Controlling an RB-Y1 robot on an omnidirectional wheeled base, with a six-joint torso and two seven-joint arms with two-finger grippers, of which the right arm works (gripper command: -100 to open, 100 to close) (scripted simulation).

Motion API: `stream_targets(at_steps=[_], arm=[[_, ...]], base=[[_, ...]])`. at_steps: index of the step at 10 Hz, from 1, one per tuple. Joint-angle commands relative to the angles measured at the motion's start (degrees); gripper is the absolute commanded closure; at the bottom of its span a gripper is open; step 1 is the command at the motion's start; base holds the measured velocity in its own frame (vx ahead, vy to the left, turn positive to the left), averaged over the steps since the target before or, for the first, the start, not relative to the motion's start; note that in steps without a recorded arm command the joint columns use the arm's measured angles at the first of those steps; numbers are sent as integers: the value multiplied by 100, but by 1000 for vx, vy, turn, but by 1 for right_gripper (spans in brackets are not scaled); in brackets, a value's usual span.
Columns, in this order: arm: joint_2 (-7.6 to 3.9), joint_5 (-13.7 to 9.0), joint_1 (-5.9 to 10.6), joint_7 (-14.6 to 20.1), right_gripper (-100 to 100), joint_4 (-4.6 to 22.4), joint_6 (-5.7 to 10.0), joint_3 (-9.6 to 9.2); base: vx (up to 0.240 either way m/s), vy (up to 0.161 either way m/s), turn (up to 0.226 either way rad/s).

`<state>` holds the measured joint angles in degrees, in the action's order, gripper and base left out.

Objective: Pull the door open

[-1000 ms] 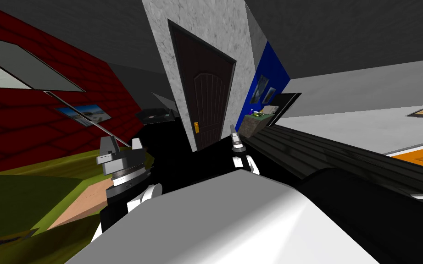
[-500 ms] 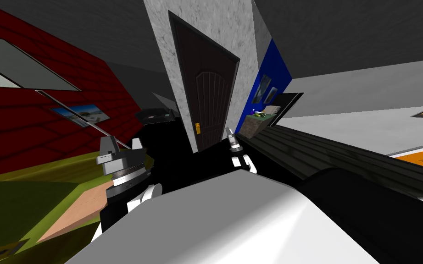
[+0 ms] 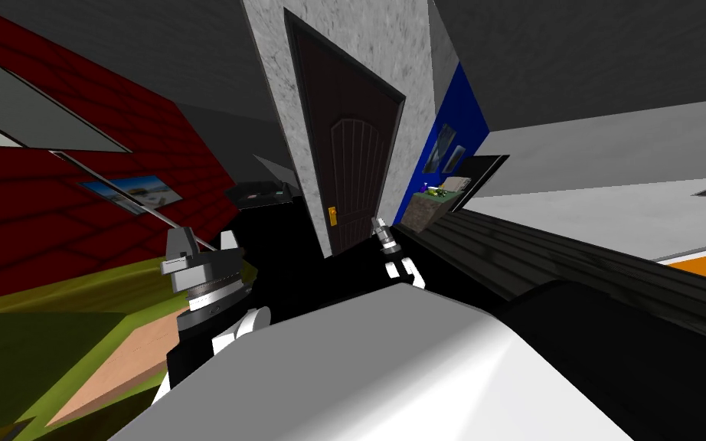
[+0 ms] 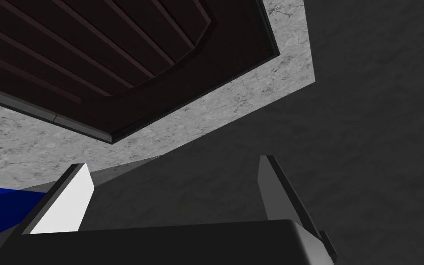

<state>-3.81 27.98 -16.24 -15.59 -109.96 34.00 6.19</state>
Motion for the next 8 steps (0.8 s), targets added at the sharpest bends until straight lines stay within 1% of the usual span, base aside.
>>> stream_targets(at_steps=[1,8], arm=[[-33,179,121,-78,-100,232,-17,37],[-89,972,478,-441,-100,1092,-35,120]], base=[[107,66,-2],[99,60,-2]])
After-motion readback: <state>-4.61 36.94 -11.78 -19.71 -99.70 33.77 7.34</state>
